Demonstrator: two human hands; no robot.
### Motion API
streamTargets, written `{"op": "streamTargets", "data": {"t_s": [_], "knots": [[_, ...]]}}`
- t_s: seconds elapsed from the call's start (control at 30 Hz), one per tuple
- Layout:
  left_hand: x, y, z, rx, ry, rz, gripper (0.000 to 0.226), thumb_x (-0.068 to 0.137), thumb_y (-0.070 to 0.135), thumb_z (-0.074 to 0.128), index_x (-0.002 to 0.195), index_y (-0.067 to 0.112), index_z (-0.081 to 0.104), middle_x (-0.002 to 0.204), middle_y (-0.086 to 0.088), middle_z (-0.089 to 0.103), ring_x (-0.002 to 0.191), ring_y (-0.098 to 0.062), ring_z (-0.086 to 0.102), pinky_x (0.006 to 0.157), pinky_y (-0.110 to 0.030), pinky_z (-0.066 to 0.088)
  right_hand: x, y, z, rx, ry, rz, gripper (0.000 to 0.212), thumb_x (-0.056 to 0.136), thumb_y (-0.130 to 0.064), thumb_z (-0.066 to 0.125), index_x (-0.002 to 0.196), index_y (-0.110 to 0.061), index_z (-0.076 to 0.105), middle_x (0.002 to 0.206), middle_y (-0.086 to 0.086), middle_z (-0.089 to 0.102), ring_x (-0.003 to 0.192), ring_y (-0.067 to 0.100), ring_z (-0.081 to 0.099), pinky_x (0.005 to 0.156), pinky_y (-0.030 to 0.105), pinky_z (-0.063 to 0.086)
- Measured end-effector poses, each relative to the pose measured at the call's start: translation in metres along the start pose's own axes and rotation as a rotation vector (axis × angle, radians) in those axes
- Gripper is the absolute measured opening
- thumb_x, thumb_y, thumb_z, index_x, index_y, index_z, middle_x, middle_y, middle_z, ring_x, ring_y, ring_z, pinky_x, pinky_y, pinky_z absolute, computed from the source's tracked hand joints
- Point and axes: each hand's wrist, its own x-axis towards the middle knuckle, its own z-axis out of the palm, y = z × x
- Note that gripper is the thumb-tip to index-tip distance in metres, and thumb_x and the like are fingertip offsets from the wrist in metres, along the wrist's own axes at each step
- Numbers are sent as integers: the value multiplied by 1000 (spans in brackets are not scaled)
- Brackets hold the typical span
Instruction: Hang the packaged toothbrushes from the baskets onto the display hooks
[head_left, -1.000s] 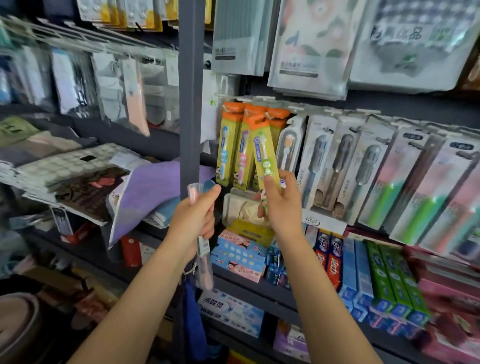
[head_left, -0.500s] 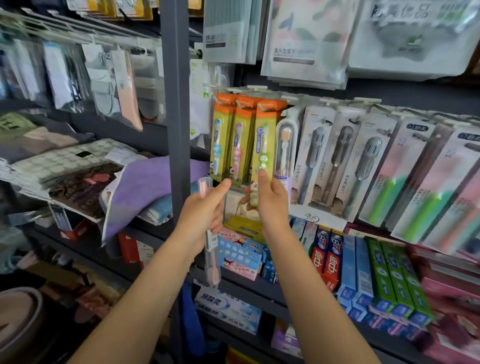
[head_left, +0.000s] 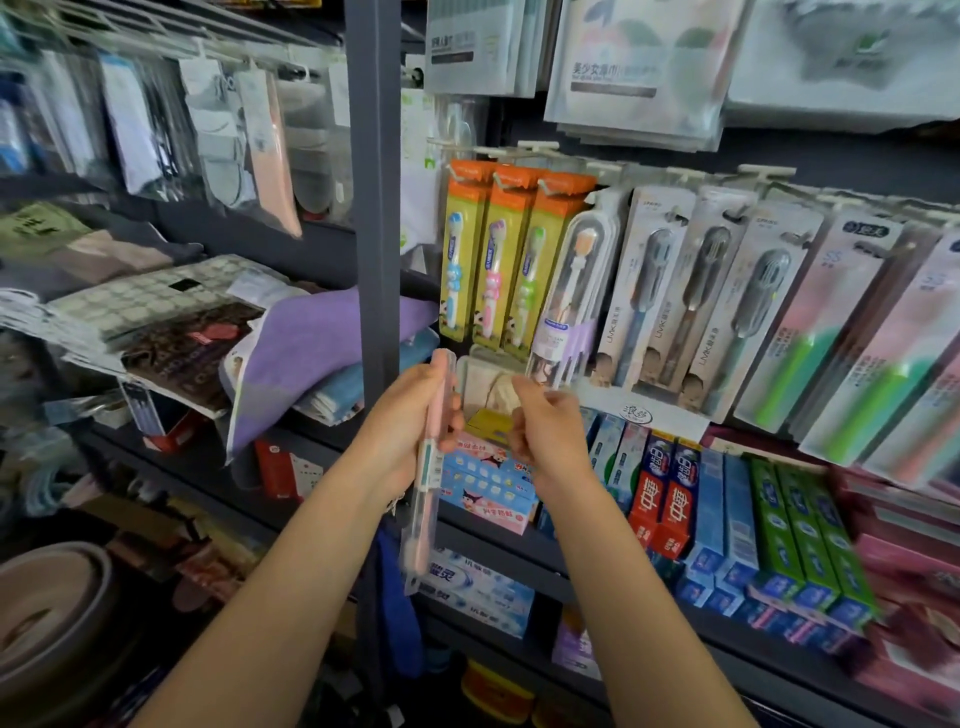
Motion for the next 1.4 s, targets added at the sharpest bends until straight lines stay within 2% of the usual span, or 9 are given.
{"op": "streamTargets", "data": {"t_s": [0.17, 0.4, 0.57, 0.7, 0.77, 0.83, 0.97, 1.2, 1.4], "knots": [[-5, 1, 3, -2, 7, 109, 25, 103, 31, 51, 99, 12, 66, 75, 6, 75, 73, -4, 72, 66, -20, 58, -31, -19, -9, -206, -432, -89, 22, 103, -31, 57, 109, -11, 62, 62, 3, 56, 42, 14, 38, 40, 22, 26], [-13, -12, 2, 149, -137, 86, 36, 81, 47, 64, 105, 20, 72, 106, 0, 71, 96, -4, 69, 77, -19, 57, -42, -15, -10, 40, -651, 133, 76, 100, -68, 16, 133, -10, 54, 97, 24, 72, 69, 27, 70, 57, 28, 53], [-19, -15, -3, 257, -184, 91, 38, 83, 61, 61, 112, 41, 74, 122, 17, 71, 121, 1, 60, 106, -28, 42, -47, -11, -13, 122, -580, 141, 76, 102, -64, 19, 117, -3, 62, 96, 25, 72, 75, 28, 73, 62, 28, 59], [-20, -27, -11, 245, 40, 140, 24, 99, 33, 60, 122, 36, 67, 126, 20, 64, 114, 10, 55, 91, -15, 40, -53, -2, -17, 115, -504, 68, 31, 106, -33, 48, 116, -6, 57, 95, 22, 72, 76, 29, 72, 67, 33, 60], [-21, -38, -16, 195, 69, 89, 18, 100, 23, 60, 106, 38, 70, 114, 16, 69, 104, 4, 61, 89, -20, 46, -57, 9, -18, 88, -472, 30, 15, 103, -14, 55, 116, -7, 53, 95, 22, 71, 72, 29, 71, 67, 34, 61], [-25, -51, -21, 182, 30, 16, 26, 101, 21, 58, 91, 38, 74, 94, 15, 74, 95, -5, 68, 89, -27, 53, -64, 22, -17, 54, -446, 4, 20, 102, -11, 56, 120, -11, 47, 94, 20, 71, 70, 29, 70, 65, 34, 60], [-31, -84, -28, 141, -39, -30, 15, 101, 18, 59, 104, 16, 74, 71, 5, 70, 65, -10, 66, 62, -23, 52, -83, 51, -18, 9, -403, 41, 33, 100, -9, 58, 126, -16, 38, 94, 19, 71, 68, 29, 69, 64, 36, 60], [-51, -109, -4, 173, -110, -44, 14, 96, 16, 65, 105, 14, 76, 87, -6, 75, 74, -15, 65, 70, -28, 54, -109, 66, -54, -20, -241, 63, 23, 105, -21, 54, 121, -7, 48, 94, 18, 74, 72, 27, 71, 65, 36, 60], [-82, -101, 76, 184, -146, 37, 19, 92, 8, 70, 107, 19, 75, 85, 6, 77, 74, -5, 70, 66, -17, 55, -136, 45, -125, 10, -148, -13, 26, 102, -23, 58, 121, -5, 52, 94, 14, 75, 74, 27, 71, 64, 34, 59]]}}
